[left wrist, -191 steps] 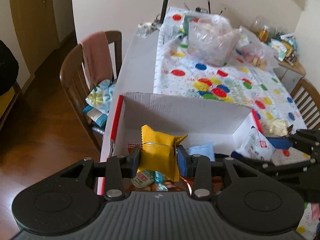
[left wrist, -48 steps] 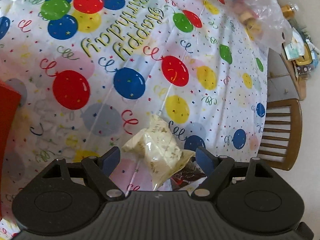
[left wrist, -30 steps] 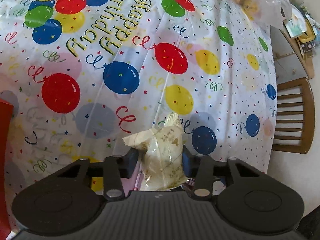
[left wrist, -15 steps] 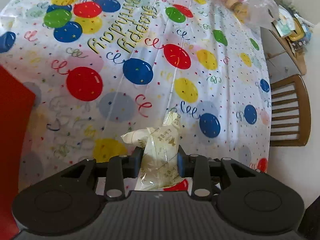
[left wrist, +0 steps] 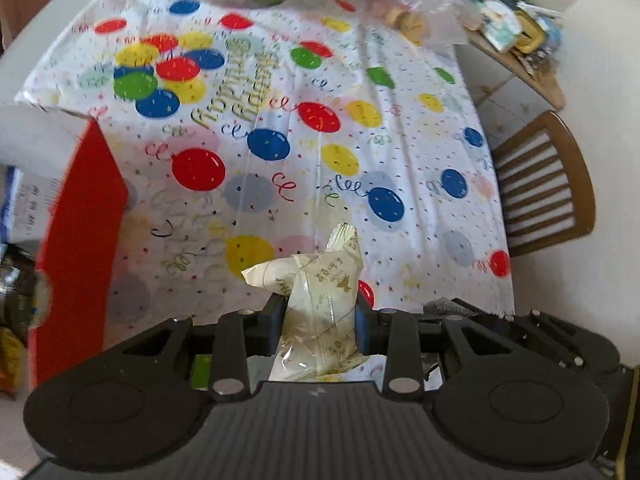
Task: Organize snacks
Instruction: 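Carry the cream snack and dark brown candy over the box with both tools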
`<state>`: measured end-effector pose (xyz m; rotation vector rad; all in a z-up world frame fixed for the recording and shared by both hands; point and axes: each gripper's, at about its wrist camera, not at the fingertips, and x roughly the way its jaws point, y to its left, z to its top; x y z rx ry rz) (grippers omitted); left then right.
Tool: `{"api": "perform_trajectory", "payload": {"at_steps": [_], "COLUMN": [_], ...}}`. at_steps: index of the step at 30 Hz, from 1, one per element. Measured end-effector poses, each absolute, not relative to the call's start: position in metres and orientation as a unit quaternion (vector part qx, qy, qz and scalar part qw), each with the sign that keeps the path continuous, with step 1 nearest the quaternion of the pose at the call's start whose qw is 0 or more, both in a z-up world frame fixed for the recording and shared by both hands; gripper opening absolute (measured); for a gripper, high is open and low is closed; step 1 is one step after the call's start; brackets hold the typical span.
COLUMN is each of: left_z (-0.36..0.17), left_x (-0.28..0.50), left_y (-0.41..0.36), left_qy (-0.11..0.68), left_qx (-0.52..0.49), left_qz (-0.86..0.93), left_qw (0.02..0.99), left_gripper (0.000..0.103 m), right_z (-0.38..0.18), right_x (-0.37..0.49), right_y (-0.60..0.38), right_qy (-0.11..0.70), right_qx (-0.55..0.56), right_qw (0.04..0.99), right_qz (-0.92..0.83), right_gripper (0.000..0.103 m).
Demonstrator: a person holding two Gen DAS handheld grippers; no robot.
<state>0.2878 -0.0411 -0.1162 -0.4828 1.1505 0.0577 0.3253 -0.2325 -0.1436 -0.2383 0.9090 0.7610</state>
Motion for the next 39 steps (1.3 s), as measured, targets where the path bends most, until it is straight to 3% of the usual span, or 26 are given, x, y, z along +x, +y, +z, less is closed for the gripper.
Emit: {"api": "perform_trajectory", "payload": {"at_steps": [24, 39], "left_z": [-0.043, -0.038], "left_x": [0.158, 0.109], "left_y": [0.024, 0.136], "left_qy": [0.479, 0.467], "left_qx": [-0.132, -0.152], "left_qz": [0.026, 0.08], "left_qw": [0.867, 0.868], "left_gripper": [0.033, 0.034], "right_z": [-0.06, -0.048], "right_x": [0.213, 0.178], "right_y": [-0.19, -0.092], "right_qy": [0.392, 0.384], "right_qx": [-0.053, -0.07], "right_qw": [0.839, 0.828], "right_qz": [0.373, 0.401], "right_gripper": [0.029, 0.029]}}
